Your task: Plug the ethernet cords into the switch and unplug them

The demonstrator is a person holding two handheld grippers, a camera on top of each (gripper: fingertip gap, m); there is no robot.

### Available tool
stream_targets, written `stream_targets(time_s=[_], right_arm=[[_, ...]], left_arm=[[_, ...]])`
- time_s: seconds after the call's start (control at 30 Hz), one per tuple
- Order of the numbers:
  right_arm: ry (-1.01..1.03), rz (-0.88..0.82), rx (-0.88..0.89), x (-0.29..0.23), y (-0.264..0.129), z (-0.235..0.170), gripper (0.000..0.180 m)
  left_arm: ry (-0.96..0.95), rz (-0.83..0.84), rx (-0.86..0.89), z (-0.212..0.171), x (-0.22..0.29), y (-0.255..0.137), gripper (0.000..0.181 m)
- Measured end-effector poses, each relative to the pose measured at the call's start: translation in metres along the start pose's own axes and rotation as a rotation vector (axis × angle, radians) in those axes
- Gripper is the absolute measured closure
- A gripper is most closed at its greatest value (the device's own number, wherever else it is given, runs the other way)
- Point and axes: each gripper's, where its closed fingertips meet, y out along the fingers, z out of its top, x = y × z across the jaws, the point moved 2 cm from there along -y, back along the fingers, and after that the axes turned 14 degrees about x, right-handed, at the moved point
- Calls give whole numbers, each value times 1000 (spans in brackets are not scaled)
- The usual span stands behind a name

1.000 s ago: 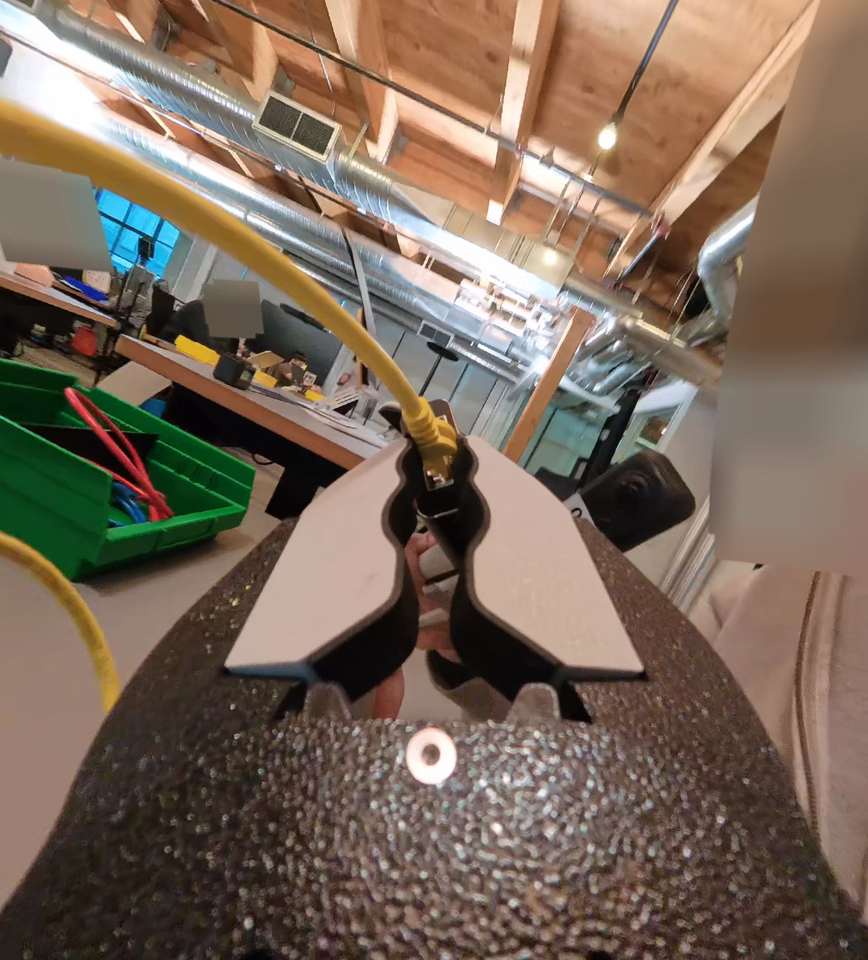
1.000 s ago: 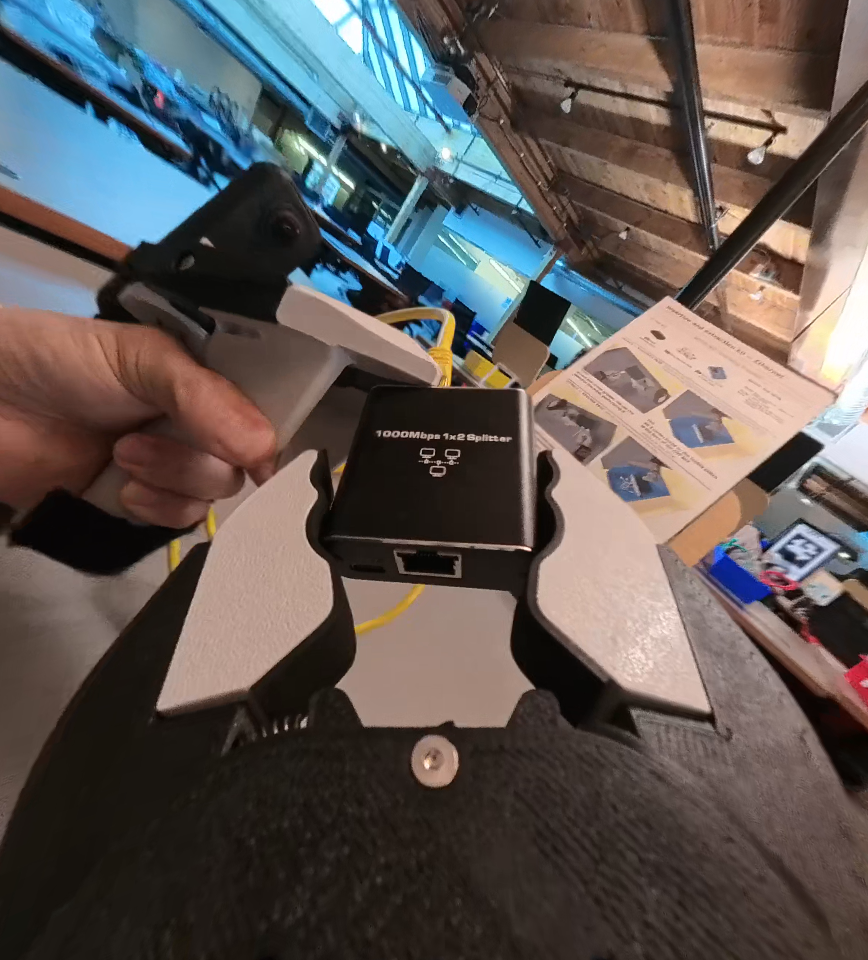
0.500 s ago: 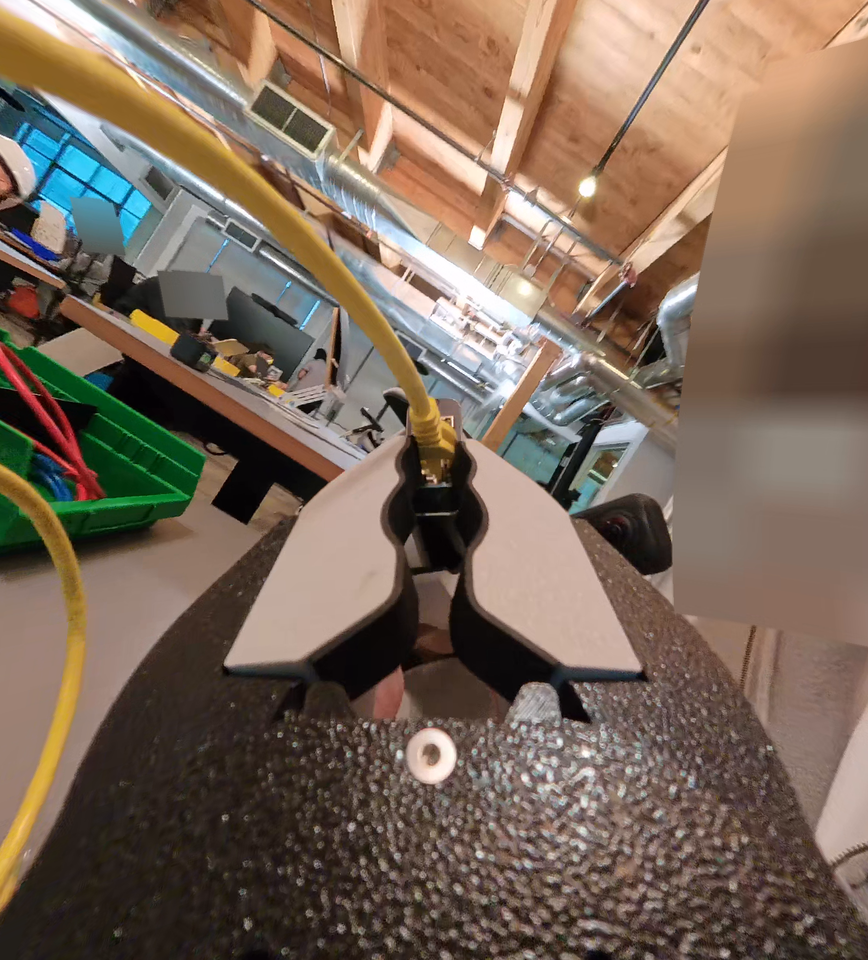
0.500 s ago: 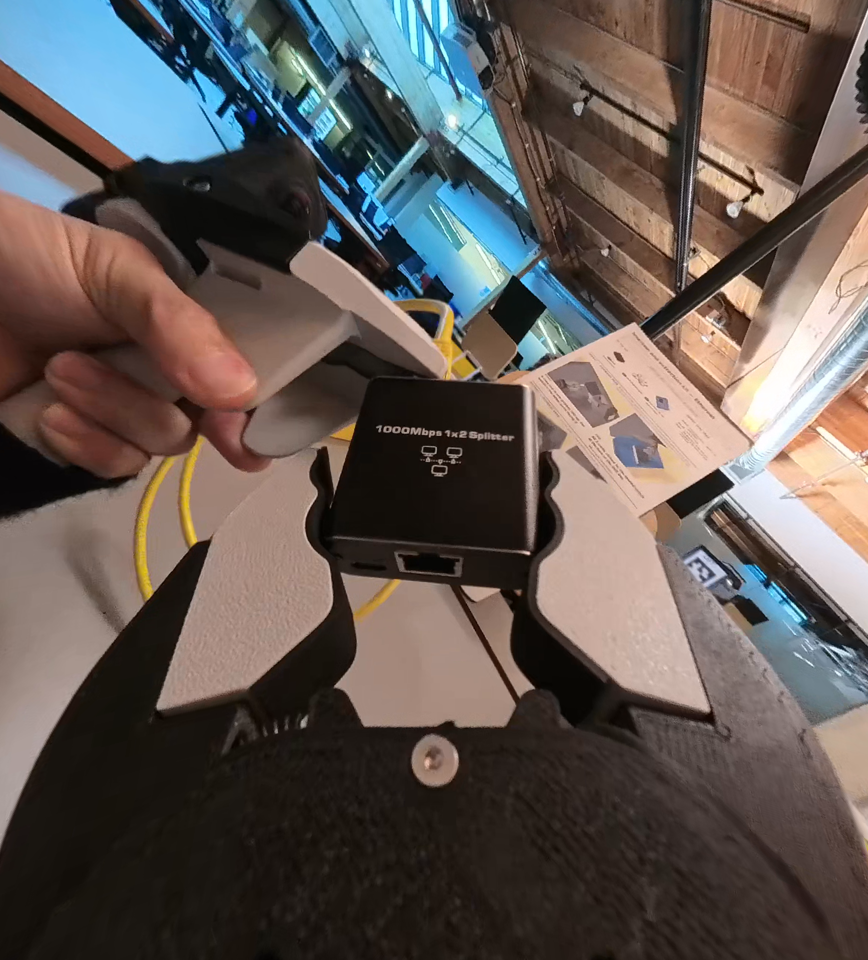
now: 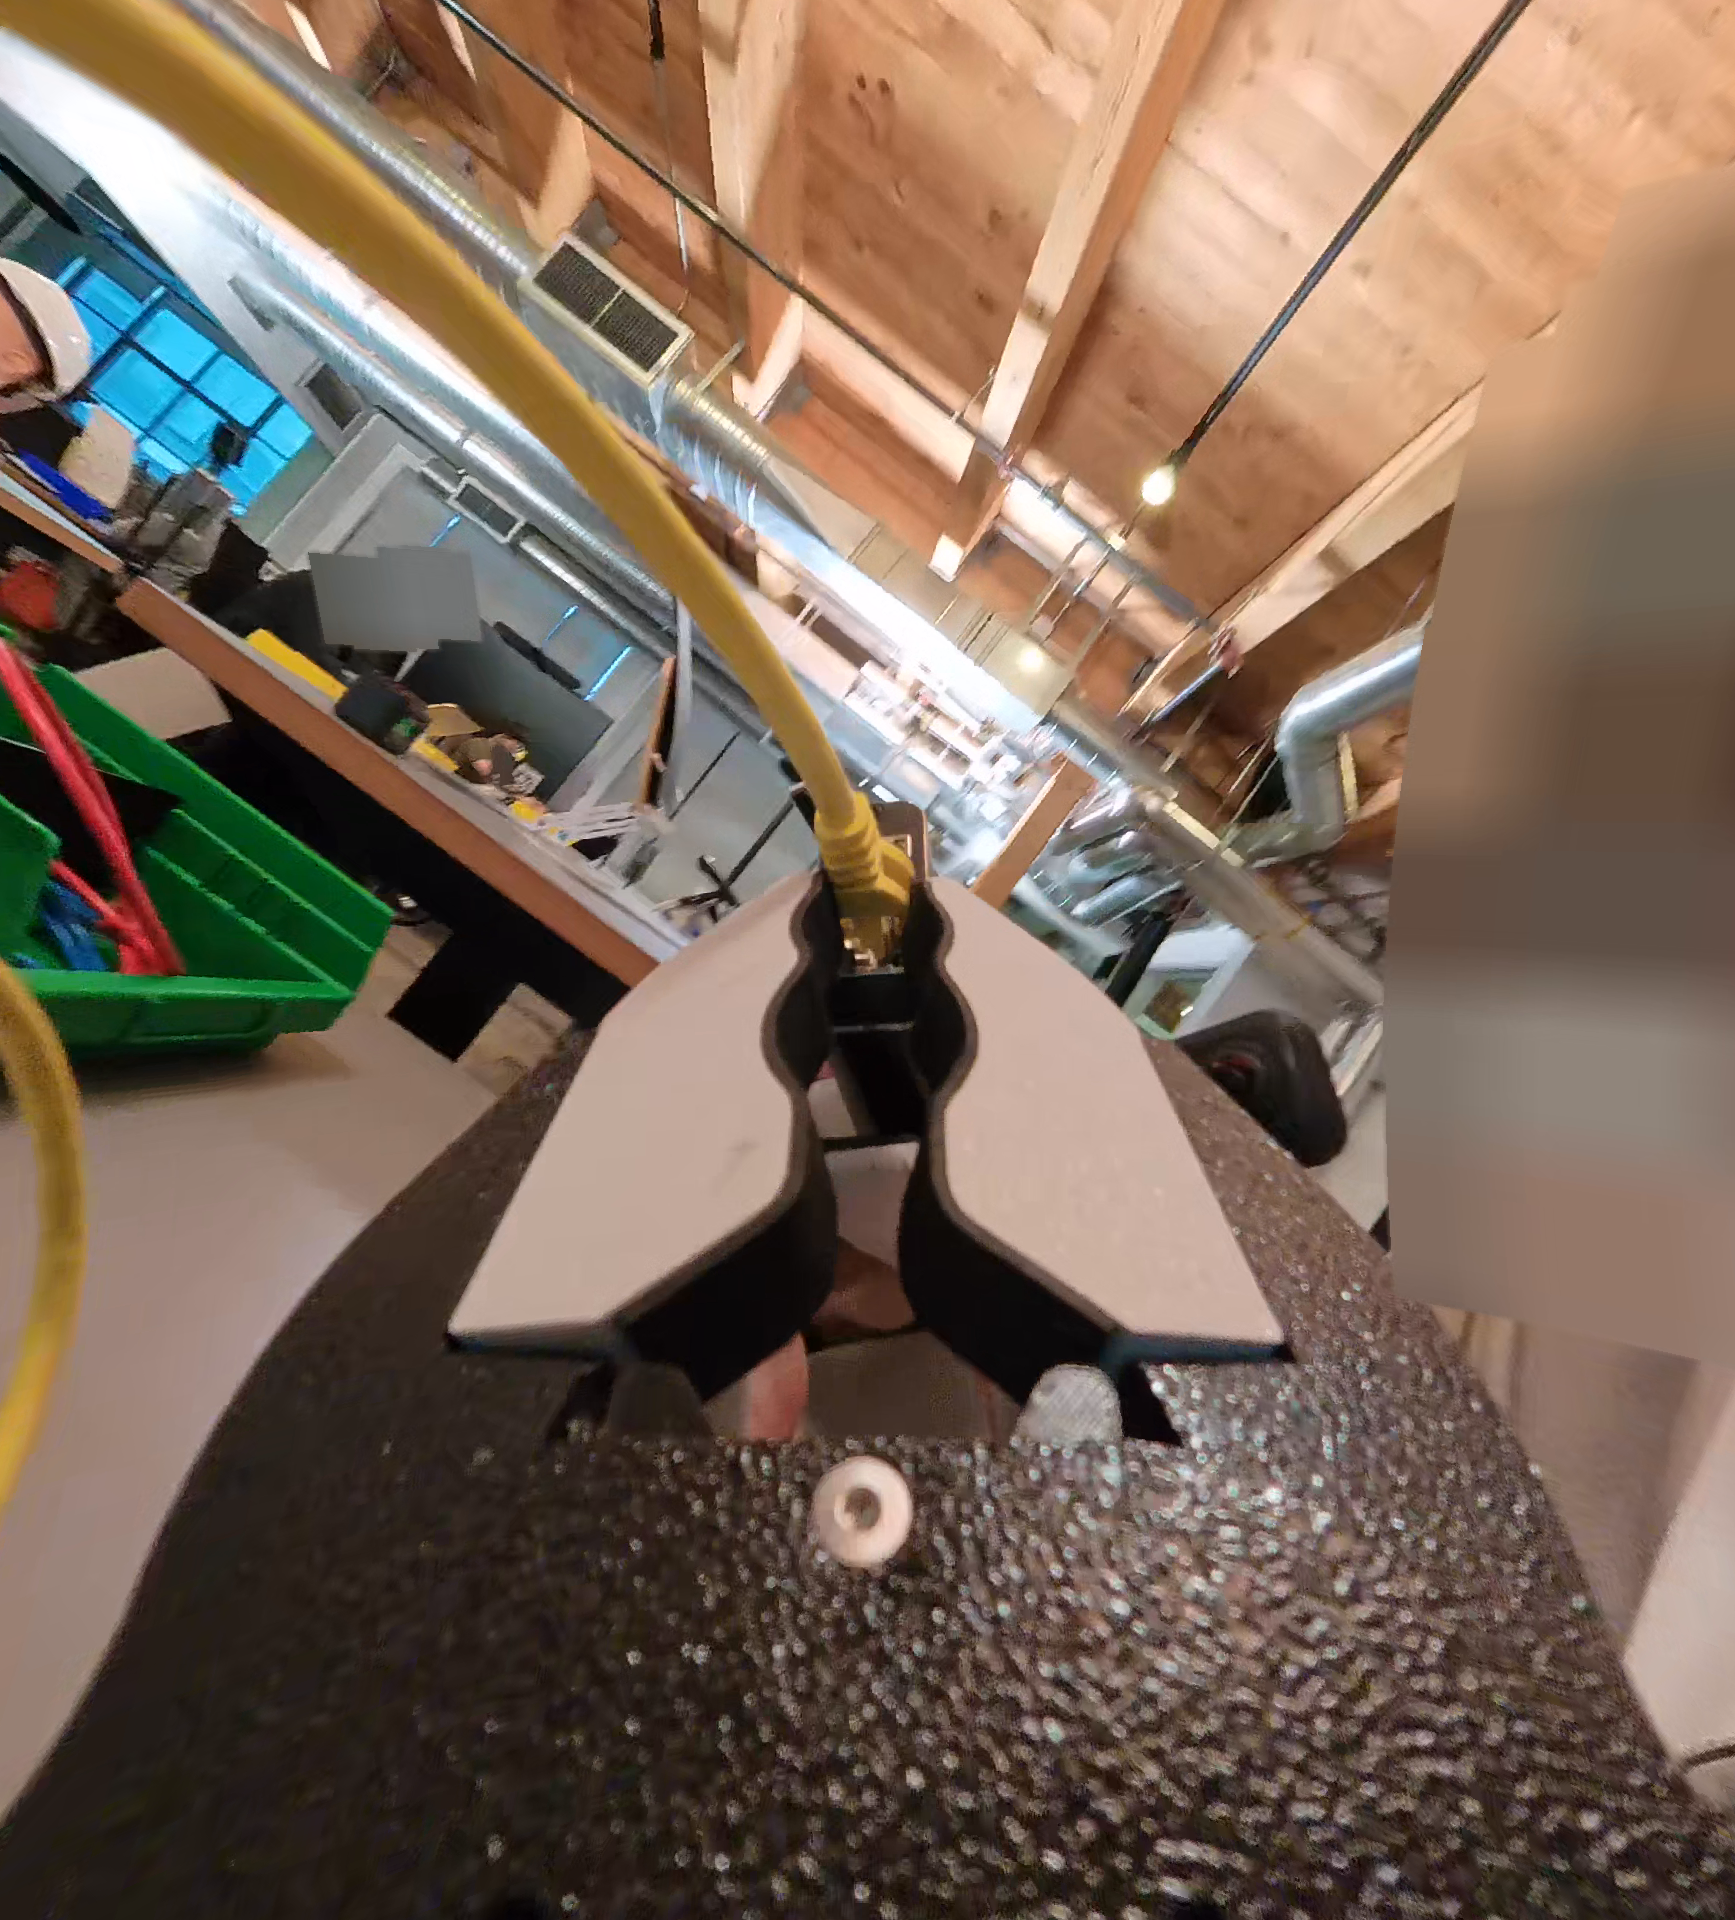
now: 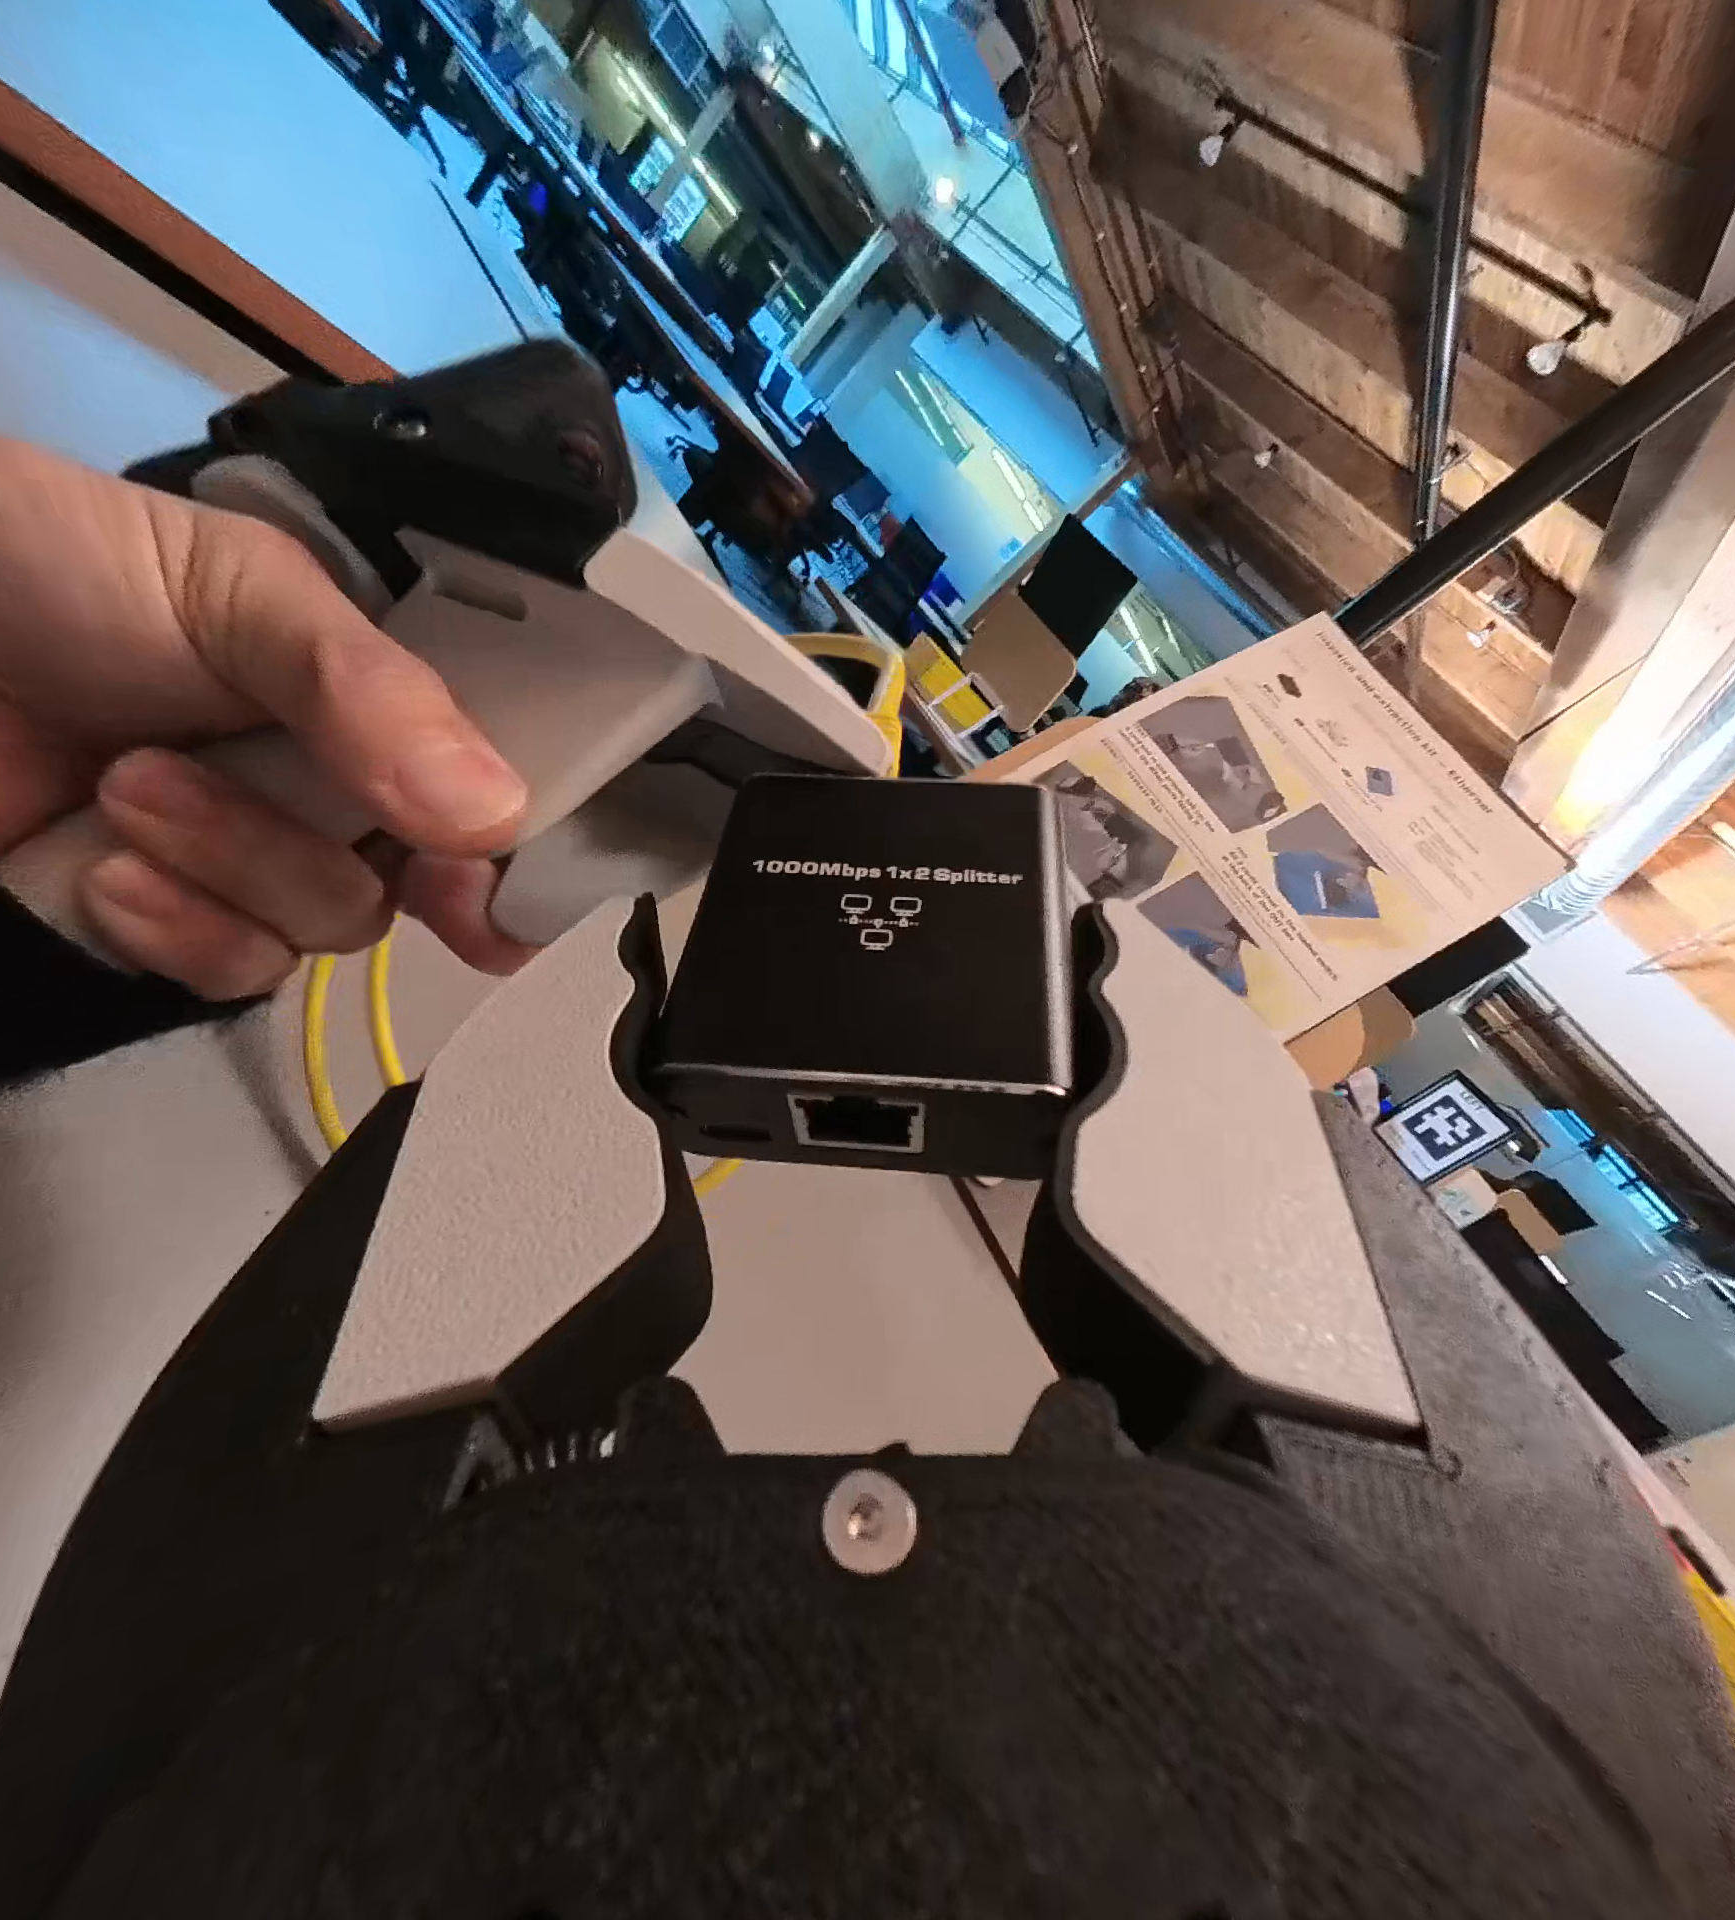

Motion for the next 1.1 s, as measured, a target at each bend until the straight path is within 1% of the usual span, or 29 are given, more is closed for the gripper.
stream_targets(time_s=[0.07,0.13,0.2,0.23,0.27,0.3,0.33,0.37,0.4,0.43,0.47,0.53,0.6,0.67,0.77,0.83,0.9,0.93,1.0,1.07,1.1], right_arm=[[31,-4,1,1,-1,-2,103],[33,3,10,1,-1,-1,103],[84,6,44,1,0,2,103],[66,3,27,1,0,-1,102],[114,6,66,1,-1,4,103],[144,4,92,2,-1,8,103],[61,8,68,3,-5,6,103],[-21,22,-16,3,-10,-5,103],[-15,-4,-18,7,-13,-7,103],[88,-69,66,19,-14,2,103],[134,-99,96,28,-16,4,103],[143,-85,47,30,-16,-12,103],[226,-89,83,30,-19,-13,103],[229,-103,78,36,-24,-16,103],[287,-156,53,49,-36,-31,103],[297,-182,-16,61,-47,-43,103],[265,-267,-109,82,-66,-56,103],[290,-280,-164,91,-75,-64,103],[275,-393,-245,120,-96,-80,104],[322,-410,-340,142,-108,-100,104],[297,-444,-364,160,-111,-109,104]], left_arm=[[102,27,-57,0,0,1,169],[139,29,-86,0,1,1,169],[136,23,-80,1,2,1,169],[119,28,-74,0,1,1,169],[47,14,-49,0,2,1,169],[-57,-4,22,4,4,1,168],[-164,-43,182,27,6,-3,168],[-186,-64,306,57,3,-13,169],[-20,37,255,66,-8,-21,169],[176,170,116,61,-20,-26,168],[245,195,39,55,-18,-25,168],[404,207,-83,37,-17,-17,168],[486,212,-147,32,-18,-12,168],[562,189,-182,33,-13,-9,168],[711,191,-236,35,-6,-8,168],[790,212,-270,38,-4,-10,168],[871,215,-311,40,1,-13,168],[885,203,-321,40,6,-13,168],[922,213,-345,42,8,-16,168],[931,209,-357,43,10,-19,168],[923,199,-345,44,11,-19,168]])
